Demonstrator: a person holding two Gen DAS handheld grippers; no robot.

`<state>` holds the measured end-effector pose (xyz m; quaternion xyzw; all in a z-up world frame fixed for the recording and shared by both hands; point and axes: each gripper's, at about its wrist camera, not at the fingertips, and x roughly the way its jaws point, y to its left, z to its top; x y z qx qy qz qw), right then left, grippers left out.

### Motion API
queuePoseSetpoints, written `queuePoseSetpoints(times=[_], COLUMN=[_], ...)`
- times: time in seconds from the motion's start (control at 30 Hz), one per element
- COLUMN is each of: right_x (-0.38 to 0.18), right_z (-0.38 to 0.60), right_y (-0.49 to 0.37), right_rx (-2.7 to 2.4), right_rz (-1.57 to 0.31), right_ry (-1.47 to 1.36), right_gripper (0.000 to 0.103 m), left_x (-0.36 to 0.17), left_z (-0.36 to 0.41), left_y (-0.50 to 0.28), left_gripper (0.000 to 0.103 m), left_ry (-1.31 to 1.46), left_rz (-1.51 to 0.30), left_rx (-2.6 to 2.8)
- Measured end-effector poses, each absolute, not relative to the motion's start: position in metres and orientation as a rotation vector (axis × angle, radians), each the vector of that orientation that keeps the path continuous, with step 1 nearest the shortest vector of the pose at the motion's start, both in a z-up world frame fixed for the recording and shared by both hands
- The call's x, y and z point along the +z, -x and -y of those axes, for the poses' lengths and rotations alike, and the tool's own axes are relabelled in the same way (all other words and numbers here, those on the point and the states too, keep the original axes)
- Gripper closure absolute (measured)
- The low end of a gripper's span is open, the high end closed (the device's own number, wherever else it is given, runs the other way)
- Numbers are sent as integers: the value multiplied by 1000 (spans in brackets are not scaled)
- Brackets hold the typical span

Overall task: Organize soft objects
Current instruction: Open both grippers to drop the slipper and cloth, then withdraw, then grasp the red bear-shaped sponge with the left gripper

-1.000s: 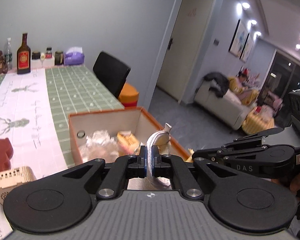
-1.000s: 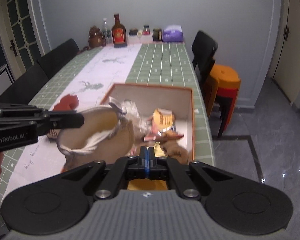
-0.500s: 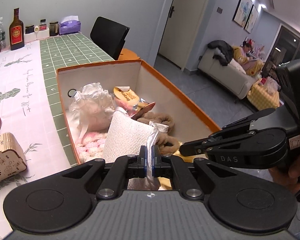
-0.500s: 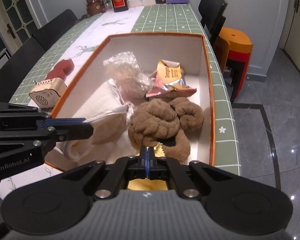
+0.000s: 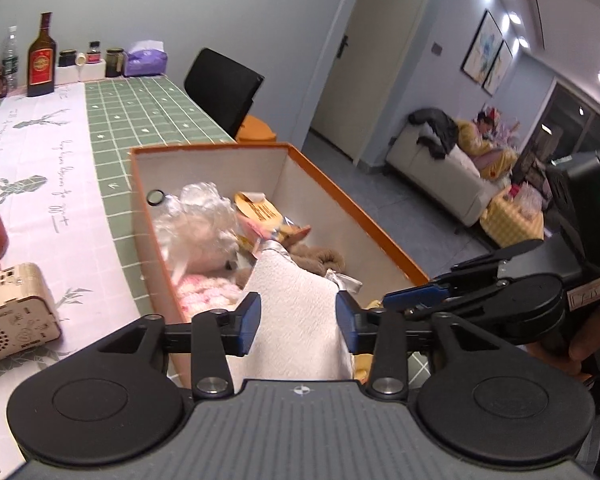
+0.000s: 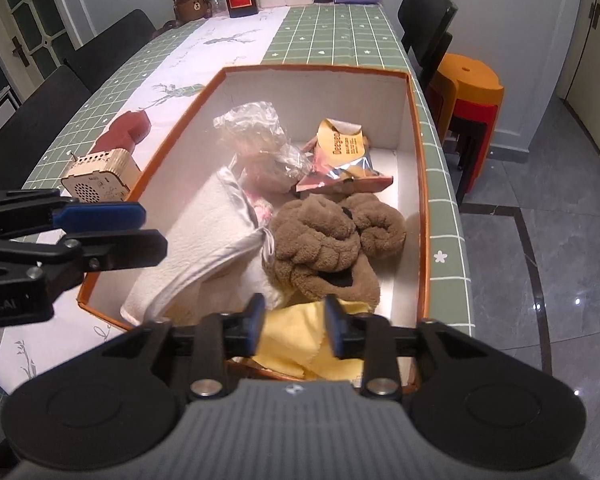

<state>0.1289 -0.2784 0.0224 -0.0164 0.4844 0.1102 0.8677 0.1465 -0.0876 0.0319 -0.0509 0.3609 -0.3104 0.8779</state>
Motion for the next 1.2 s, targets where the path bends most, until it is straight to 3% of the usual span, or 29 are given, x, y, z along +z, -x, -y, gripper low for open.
queuePoseSetpoints(times=[0.07,0.2,0.7,1.03,1.2], right_x=[28,39,77,79,76], right_z=[274,268,219,165,144], right_y=[-126,-119,-84,-107,-142], right_rx=[217,177,225,338,357], right_rz=[-998,-950,-761,-745,-774], right_ry=[51,77,77,93,96], right_gripper=[58,31,28,31,31], left_x=[35,39,68,66,53], left_z=[79,63,-45,-110,-117], left_y=[-145,-134,-103,-115,-139], left_gripper=[47,38,35,16,15], left_ry=[135,161,175,226,164], left_rz=[-742,-693,-538,-571,-618], left_rx=[-646,-638,-353,-155,-110])
